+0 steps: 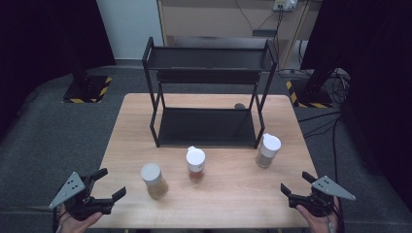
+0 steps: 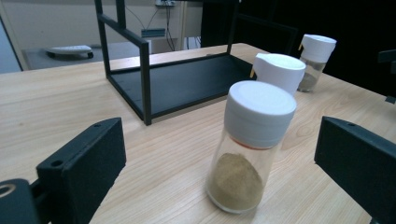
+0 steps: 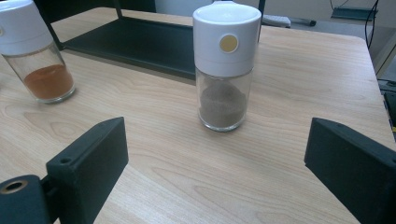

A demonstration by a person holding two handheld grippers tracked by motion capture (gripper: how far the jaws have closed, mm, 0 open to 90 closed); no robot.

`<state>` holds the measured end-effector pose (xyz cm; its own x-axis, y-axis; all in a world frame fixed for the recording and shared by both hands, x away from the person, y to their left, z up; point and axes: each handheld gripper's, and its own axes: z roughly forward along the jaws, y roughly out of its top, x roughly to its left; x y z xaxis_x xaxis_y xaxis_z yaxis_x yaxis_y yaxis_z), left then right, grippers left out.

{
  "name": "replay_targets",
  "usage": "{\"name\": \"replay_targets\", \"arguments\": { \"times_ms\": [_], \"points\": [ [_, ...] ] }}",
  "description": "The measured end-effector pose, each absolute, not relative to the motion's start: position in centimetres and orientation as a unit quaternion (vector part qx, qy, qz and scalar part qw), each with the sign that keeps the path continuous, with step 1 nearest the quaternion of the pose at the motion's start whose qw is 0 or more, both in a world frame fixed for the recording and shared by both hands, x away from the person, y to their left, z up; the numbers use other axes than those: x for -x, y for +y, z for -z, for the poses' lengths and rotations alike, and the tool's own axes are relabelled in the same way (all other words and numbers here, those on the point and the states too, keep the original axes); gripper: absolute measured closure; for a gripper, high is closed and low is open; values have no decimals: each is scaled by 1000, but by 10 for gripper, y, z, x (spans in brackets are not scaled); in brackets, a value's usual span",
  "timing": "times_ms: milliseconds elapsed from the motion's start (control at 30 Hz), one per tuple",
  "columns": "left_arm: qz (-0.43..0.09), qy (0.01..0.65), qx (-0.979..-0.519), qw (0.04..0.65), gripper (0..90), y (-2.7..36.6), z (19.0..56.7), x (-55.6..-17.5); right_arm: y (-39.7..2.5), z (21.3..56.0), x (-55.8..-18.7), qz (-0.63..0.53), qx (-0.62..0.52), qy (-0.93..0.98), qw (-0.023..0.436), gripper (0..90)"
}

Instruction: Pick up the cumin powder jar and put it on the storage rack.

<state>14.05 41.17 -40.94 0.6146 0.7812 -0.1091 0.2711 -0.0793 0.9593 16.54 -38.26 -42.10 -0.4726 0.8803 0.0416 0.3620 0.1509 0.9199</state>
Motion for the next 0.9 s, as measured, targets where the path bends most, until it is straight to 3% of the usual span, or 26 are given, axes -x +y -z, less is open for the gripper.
{"name": "replay_targets", "arguments": {
  "times_ms": [900],
  "points": [
    [-203, 344, -735, 548, 6, 384, 392, -172, -383, 421, -165, -483, -438, 709, 269, 66]
  ]
}}
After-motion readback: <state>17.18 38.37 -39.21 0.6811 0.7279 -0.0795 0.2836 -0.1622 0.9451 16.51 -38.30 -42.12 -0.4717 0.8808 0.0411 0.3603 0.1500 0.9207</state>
